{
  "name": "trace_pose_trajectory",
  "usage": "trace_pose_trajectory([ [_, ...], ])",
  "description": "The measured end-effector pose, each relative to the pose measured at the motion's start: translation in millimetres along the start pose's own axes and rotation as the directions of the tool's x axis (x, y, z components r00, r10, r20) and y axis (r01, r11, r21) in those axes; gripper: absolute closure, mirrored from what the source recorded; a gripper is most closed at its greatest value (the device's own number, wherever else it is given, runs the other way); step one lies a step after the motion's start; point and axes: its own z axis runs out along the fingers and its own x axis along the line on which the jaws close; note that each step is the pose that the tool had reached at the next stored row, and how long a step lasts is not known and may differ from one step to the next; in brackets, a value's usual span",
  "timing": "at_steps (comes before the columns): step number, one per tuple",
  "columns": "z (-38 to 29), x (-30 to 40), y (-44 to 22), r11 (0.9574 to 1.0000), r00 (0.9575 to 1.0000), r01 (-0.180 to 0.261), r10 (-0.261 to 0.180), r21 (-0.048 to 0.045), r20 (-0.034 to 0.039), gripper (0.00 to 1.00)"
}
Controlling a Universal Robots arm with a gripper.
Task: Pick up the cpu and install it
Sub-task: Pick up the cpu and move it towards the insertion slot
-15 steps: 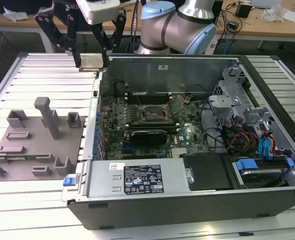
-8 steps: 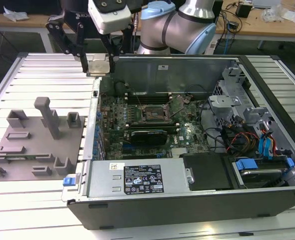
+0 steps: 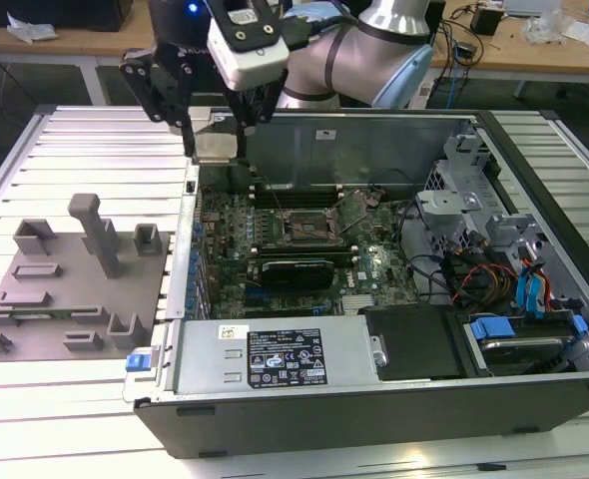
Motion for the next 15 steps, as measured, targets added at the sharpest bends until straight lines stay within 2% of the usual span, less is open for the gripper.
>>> trace_pose_trajectory([
  [7,12.6,-18.5,-0.5,1.0000,1.0000,0.000,0.000,0.0002,-0.0094,0.45],
  [8,14.9,-22.0,-0.6,1.0000,0.9999,0.000,0.000,0.0001,-0.0113,0.45],
  [9,19.0,-28.9,-0.7,1.0000,0.9999,-0.001,0.001,0.0000,-0.0150,0.45],
  [13,26.7,-42.0,-1.0,1.0000,0.9998,-0.001,0.001,0.0002,-0.0207,0.45],
  [14,31.0,-49.1,-1.2,1.0000,0.9997,-0.001,0.001,0.0002,-0.0227,0.45],
  [15,33.2,-53.0,-1.3,1.0000,0.9997,-0.001,0.001,0.0003,-0.0236,0.45],
])
